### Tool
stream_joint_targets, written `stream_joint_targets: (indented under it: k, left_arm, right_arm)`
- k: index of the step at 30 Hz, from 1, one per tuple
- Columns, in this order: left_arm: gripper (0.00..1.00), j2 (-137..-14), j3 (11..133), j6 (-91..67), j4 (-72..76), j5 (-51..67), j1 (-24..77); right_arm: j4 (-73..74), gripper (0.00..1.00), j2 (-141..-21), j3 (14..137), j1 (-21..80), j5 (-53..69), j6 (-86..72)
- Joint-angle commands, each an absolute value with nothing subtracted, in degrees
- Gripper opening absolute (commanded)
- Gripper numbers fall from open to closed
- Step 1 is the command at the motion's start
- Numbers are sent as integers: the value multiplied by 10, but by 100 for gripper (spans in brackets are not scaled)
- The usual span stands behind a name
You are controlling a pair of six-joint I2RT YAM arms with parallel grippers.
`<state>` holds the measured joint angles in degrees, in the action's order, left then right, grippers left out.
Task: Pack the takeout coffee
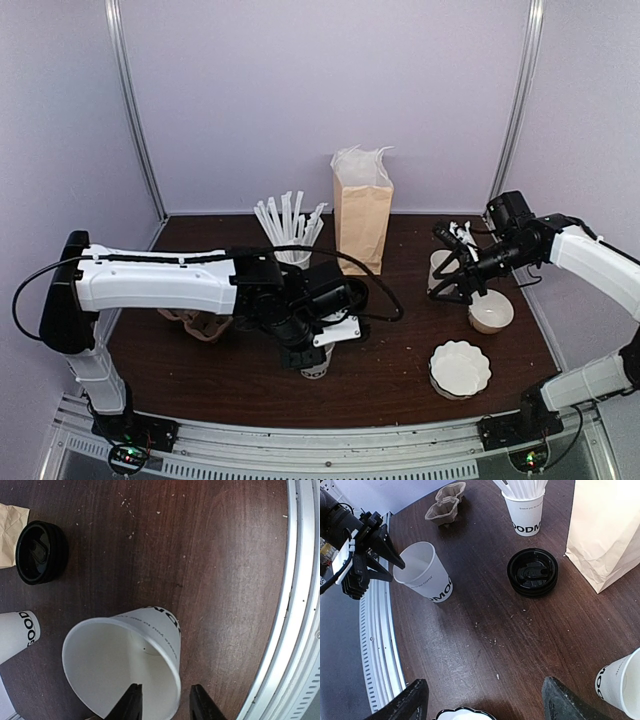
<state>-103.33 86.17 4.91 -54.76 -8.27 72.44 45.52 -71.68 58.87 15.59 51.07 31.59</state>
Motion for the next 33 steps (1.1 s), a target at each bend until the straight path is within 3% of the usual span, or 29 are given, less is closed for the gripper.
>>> stream_joint_targets:
  k: [1,8,12,14,19,25,33]
  left_arm:
    - [38,-1034,888,53,-557,-98,732]
    - [51,-946,960,44,-606,-84,756]
    - [68,-861,901,33,-530,-168,744]
    - [71,-827,865,12,-486,-187,696]
    - [71,-748,744,-68,-354,-169,560]
    - [70,-701,605,-97,-206,-200,474]
    - [71,-656,575,-88,-198,-225,453]
  right_arm:
    - [456,81,-719,588,152,524,315]
    - [477,77,-723,625,162,453,320]
    - [495,68,-750,667,212,316,354]
    - [494,61,-768,688,237,270,365]
    - [499,50,-835,747,307,201,372]
    - [524,43,-965,848,371,173,368]
    - [553,46,-1119,964,410,162,399]
